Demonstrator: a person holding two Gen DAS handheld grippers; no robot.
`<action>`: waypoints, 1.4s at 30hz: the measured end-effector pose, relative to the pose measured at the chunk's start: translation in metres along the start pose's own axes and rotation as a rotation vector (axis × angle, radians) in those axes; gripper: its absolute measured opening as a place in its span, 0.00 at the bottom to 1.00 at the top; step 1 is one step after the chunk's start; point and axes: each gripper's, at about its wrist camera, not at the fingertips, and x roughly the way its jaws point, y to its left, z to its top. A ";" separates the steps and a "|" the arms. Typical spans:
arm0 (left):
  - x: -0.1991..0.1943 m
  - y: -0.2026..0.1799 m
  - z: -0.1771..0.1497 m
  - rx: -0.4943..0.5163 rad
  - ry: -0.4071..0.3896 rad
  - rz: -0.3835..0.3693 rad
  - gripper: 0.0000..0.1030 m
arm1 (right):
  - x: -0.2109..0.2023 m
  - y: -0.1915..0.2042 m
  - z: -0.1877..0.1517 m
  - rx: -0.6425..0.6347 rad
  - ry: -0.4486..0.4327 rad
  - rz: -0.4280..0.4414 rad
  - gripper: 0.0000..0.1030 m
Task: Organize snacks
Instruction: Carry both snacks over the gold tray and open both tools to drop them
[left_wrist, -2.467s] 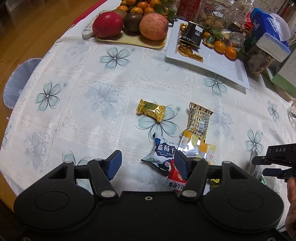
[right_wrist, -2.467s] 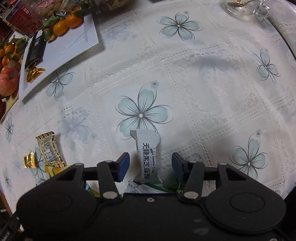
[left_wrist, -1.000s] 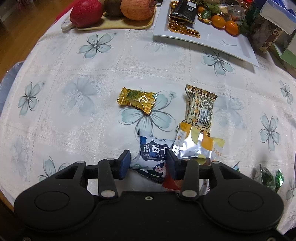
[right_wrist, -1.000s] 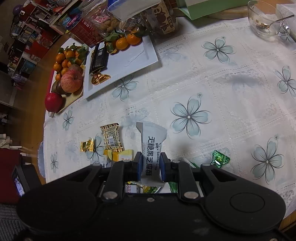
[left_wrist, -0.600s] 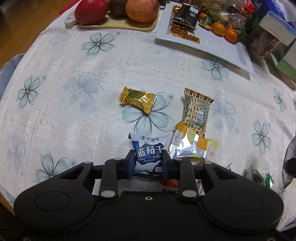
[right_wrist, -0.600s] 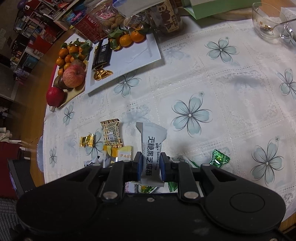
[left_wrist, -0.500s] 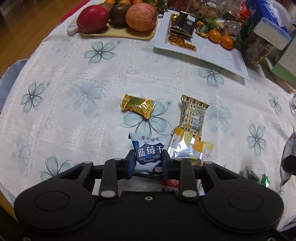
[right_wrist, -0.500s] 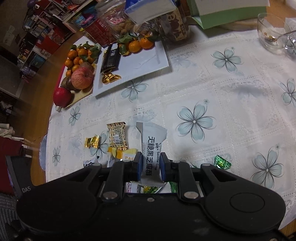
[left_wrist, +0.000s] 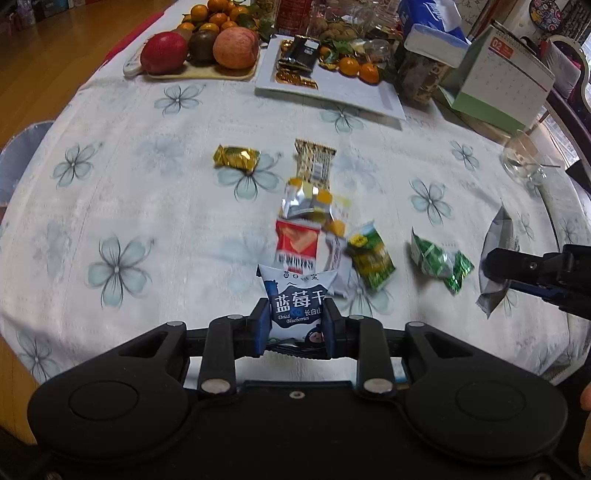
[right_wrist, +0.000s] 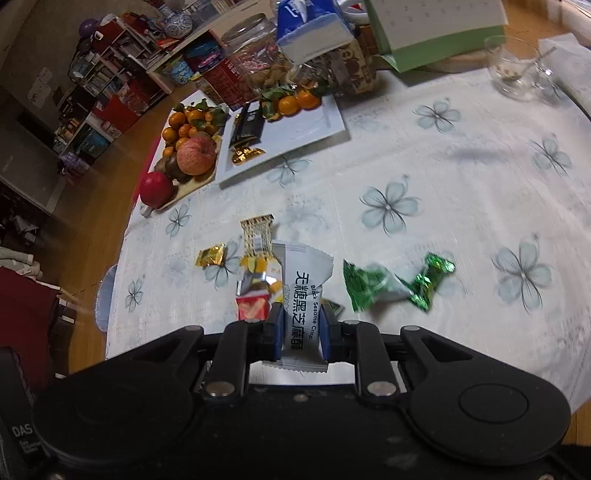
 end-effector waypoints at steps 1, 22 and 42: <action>-0.003 0.000 -0.009 0.001 0.006 -0.007 0.36 | -0.003 -0.004 -0.011 0.012 0.001 -0.006 0.21; -0.015 0.007 -0.110 -0.014 0.175 0.040 0.36 | -0.023 -0.024 -0.168 0.131 0.232 -0.138 0.21; -0.032 0.004 -0.121 0.040 0.092 0.079 0.37 | -0.032 -0.005 -0.180 0.068 0.181 -0.179 0.27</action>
